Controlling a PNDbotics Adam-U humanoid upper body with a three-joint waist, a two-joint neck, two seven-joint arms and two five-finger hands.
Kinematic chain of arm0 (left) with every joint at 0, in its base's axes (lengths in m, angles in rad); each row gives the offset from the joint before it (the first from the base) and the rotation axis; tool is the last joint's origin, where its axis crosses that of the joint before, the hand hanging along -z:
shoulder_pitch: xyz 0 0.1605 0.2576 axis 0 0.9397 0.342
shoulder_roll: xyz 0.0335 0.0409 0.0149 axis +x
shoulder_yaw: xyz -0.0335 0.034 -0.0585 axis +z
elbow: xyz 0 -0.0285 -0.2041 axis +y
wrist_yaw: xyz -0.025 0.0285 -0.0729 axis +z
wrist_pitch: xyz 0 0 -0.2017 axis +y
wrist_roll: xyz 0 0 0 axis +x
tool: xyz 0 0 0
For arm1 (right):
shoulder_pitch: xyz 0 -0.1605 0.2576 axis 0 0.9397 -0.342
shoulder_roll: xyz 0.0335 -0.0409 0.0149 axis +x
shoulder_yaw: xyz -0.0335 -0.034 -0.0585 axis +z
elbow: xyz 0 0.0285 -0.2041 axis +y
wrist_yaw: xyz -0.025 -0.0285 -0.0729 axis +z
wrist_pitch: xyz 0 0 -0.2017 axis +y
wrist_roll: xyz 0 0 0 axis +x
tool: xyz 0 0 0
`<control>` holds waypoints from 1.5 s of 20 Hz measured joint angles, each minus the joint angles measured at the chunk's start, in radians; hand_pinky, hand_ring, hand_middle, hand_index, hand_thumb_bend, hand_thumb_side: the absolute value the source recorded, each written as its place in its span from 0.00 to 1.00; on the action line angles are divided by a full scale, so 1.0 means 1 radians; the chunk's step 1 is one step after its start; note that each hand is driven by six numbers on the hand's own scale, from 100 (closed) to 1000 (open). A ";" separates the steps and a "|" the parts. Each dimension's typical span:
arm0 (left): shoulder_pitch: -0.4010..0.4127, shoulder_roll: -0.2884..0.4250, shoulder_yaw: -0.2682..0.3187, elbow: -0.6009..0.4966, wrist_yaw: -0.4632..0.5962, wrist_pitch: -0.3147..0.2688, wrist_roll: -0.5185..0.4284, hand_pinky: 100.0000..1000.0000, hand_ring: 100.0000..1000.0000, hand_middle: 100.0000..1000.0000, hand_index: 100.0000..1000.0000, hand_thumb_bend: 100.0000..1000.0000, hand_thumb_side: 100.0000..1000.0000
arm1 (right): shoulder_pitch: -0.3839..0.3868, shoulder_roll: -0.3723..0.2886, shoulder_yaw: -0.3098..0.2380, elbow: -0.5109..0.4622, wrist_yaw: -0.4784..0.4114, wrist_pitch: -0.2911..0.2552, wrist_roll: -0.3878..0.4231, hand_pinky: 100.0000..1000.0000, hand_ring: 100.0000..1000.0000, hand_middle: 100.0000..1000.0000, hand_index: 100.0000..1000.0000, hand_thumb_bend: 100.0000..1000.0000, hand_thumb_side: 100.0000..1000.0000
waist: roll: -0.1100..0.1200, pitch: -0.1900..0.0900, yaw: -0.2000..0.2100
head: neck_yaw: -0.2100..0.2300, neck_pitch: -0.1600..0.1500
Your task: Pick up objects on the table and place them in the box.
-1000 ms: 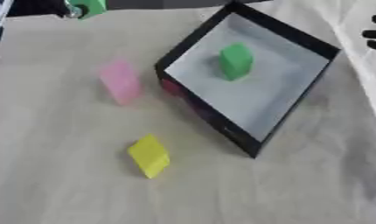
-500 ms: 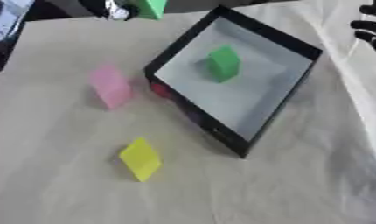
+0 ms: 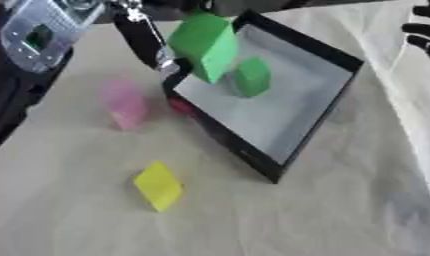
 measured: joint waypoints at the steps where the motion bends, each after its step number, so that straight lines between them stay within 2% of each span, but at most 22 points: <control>1: 0.000 -0.010 -0.009 0.015 -0.013 -0.010 -0.003 0.77 0.66 0.59 0.66 0.03 0.00 | -0.001 0.000 0.000 -0.001 0.000 0.000 0.000 0.87 0.76 0.80 0.89 0.00 0.55 | 0.000 0.000 -0.002 | 0.003 -0.002; 8: 0.001 -0.084 -0.026 0.107 -0.132 -0.075 0.040 0.78 0.68 0.62 0.68 0.09 0.00 | -0.012 0.004 0.002 -0.002 -0.003 0.002 0.002 0.87 0.76 0.80 0.89 0.00 0.56 | 0.000 0.000 -0.015 | 0.022 -0.008; 11: 0.004 -0.109 -0.022 0.141 -0.175 -0.097 0.070 0.80 0.72 0.67 0.74 0.19 0.11 | -0.017 0.009 0.005 -0.002 -0.003 0.003 0.002 0.87 0.76 0.80 0.89 0.00 0.56 | 0.000 0.000 -0.019 | 0.029 -0.008; 12: 0.005 -0.115 -0.021 0.152 -0.186 -0.104 0.077 0.81 0.73 0.69 0.78 0.24 0.17 | -0.017 0.011 0.005 -0.002 -0.003 0.003 0.002 0.87 0.76 0.80 0.89 0.00 0.56 | 0.000 0.000 -0.020 | 0.031 -0.008; 13: 0.007 -0.120 -0.021 0.161 -0.198 -0.109 0.082 0.84 0.78 0.75 0.84 0.33 0.27 | -0.017 0.012 0.005 -0.002 -0.003 0.003 0.002 0.87 0.76 0.80 0.89 0.00 0.56 | 0.000 0.000 -0.020 | 0.032 -0.008; 17: 0.018 -0.130 -0.007 0.194 -0.245 -0.115 0.094 0.86 0.82 0.81 0.89 0.48 0.39 | -0.017 0.012 0.005 -0.003 -0.003 0.004 0.001 0.86 0.76 0.80 0.89 0.00 0.56 | 0.000 0.000 -0.020 | 0.032 -0.008; 20: 0.027 -0.130 0.006 0.209 -0.265 -0.110 0.107 0.86 0.82 0.81 0.89 0.47 0.39 | -0.018 0.012 0.006 -0.003 -0.003 0.005 0.000 0.86 0.76 0.79 0.89 0.00 0.56 | 0.000 0.001 -0.020 | 0.033 -0.008; 24: 0.029 -0.113 0.025 0.196 -0.237 -0.095 0.136 0.86 0.81 0.79 0.86 0.36 0.33 | -0.018 0.012 0.005 -0.003 -0.003 0.006 -0.003 0.86 0.76 0.79 0.89 0.00 0.56 | 0.000 0.001 -0.019 | 0.032 -0.006; 27: 0.029 -0.052 0.058 0.166 -0.159 -0.065 0.175 0.85 0.80 0.77 0.85 0.31 0.30 | -0.017 0.012 0.005 -0.003 -0.004 0.006 -0.007 0.86 0.76 0.79 0.89 0.00 0.56 | 0.000 0.001 -0.011 | 0.030 -0.003; 30: 0.031 0.018 0.093 0.125 -0.074 -0.049 0.194 0.85 0.80 0.79 0.86 0.33 0.34 | -0.012 0.012 0.002 -0.003 -0.004 0.006 -0.011 0.86 0.76 0.79 0.89 0.00 0.56 | 0.000 0.001 -0.004 | 0.025 0.003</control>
